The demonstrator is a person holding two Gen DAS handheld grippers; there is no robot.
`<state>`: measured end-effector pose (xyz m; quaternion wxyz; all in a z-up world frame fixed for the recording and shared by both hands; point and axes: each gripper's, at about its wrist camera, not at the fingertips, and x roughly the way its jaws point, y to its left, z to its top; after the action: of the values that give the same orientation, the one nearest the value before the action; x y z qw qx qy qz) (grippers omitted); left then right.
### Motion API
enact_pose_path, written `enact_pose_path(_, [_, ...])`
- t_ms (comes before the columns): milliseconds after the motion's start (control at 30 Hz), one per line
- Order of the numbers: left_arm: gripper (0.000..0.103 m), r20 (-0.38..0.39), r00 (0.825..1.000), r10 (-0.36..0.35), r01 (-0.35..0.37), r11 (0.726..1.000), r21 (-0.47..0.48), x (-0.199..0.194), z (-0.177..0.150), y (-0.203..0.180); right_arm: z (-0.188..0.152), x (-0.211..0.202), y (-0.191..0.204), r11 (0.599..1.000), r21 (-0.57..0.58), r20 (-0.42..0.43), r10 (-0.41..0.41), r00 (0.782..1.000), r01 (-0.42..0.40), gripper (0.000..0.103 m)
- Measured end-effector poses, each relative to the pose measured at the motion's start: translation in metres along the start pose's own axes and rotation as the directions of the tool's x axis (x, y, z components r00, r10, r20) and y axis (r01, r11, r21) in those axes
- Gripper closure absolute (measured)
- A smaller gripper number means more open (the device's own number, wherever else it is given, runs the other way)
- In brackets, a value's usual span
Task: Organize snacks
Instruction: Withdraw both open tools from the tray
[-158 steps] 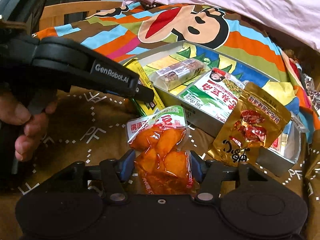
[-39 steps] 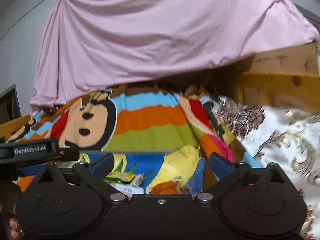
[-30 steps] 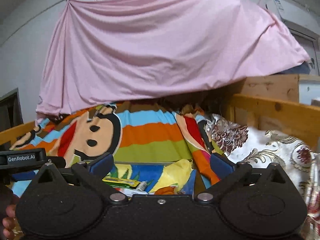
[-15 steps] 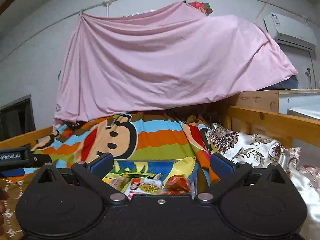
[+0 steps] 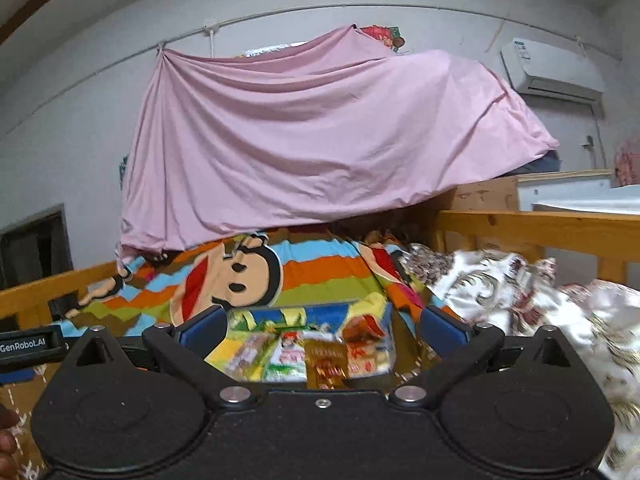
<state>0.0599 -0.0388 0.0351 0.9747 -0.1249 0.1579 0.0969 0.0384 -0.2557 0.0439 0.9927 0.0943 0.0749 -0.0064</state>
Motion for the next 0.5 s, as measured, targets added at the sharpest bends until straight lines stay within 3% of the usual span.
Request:
enact_pose_path(233, [0.000,-0.012,0.999,0.044,-0.041,0.983,0.180,-0.005,-0.019,-0.006,-0.021,-0.020,0.010,0.996,0.014,-0.030,-0.089,0.996,0.089,0.001])
enact_pose_path(367, [0.000,-0.037,0.999,0.020,-0.013,0.985,0.174,-0.006,-0.027,-0.001,-0.030,-0.025,0.015,0.994,-0.006,-0.045,-0.107,0.993,0.107,0.000])
enact_pose_path(500, [0.000,-0.010,0.999,-0.052,0.053,0.991,0.121,-0.011,-0.025,0.012,-0.033,-0.025,0.020,0.993,-0.044,-0.053,-0.115,0.992,0.113,0.001])
